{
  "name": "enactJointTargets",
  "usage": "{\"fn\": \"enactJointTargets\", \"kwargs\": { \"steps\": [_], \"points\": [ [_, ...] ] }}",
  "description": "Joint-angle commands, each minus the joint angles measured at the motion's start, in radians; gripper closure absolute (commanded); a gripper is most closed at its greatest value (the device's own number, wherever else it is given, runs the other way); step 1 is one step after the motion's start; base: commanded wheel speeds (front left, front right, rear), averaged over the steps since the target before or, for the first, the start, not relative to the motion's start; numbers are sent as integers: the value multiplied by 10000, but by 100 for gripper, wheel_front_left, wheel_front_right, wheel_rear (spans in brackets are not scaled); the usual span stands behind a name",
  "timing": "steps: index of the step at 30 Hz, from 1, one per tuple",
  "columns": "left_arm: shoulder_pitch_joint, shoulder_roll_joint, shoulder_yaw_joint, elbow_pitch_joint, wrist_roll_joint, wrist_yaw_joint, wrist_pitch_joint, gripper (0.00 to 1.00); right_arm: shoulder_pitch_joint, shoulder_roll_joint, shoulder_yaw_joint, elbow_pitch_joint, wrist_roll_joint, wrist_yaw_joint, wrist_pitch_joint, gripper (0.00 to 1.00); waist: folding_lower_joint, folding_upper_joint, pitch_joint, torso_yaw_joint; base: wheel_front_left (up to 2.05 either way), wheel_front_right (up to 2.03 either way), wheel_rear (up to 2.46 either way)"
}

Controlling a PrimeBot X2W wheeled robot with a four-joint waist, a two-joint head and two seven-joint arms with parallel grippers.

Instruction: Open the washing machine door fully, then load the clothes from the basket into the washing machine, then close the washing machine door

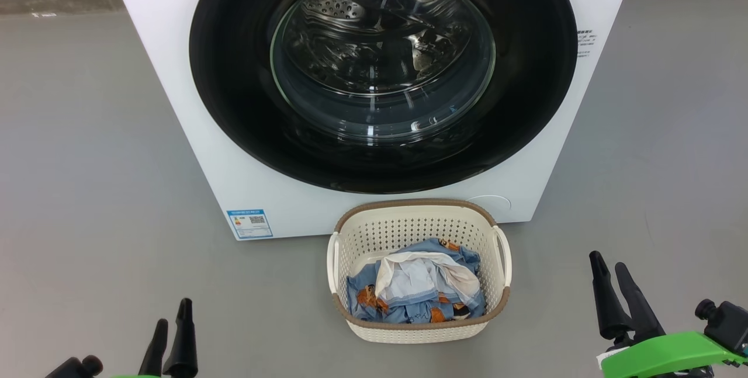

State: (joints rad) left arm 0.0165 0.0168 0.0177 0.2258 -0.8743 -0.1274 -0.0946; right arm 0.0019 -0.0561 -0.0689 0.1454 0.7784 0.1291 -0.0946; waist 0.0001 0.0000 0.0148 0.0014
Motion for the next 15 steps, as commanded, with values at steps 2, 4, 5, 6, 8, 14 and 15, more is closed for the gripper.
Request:
{"fn": "enactJointTargets", "kwargs": {
  "steps": [2, 4, 5, 6, 8, 14, 15],
  "points": [
    [-154, 181, 220, -427, 768, 111, -196, 0, -103, -130, 258, -310, -794, 9, -205, 0, -1, 0, 0, -2, 0, 0, 0],
    [-138, 187, 179, -483, 1091, 174, -254, 0, -97, -156, 312, -293, -1158, 10, -262, 0, -1, 0, 1, -3, 0, 0, 0],
    [-131, 190, 159, -512, 1259, 210, -284, 0, -91, -172, 340, -279, -1339, 10, -292, 0, -1, 0, 2, -4, 0, 0, 0],
    [-117, 197, 124, -553, 1586, 277, -343, 0, -89, -208, 367, -271, -1706, 10, -350, 0, -1, 0, 7, -2, 0, 0, 0],
    [-108, 203, 85, -593, 1927, 343, -402, 0, -82, -226, 369, -246, -2082, 10, -409, 0, -1, 0, 10, -1, 0, 0, 0],
    [-61, 218, -46, -657, 2774, 512, -549, 0, -62, -191, 264, -156, -2960, 11, -555, 0, -1, 0, 11, -6, 0, 0, 0],
    [-55, 221, -72, -674, 2928, 529, -578, 0, -67, -179, 258, -150, -3106, 11, -585, 0, -1, 0, 12, -4, 0, 0, 0]
  ]
}}
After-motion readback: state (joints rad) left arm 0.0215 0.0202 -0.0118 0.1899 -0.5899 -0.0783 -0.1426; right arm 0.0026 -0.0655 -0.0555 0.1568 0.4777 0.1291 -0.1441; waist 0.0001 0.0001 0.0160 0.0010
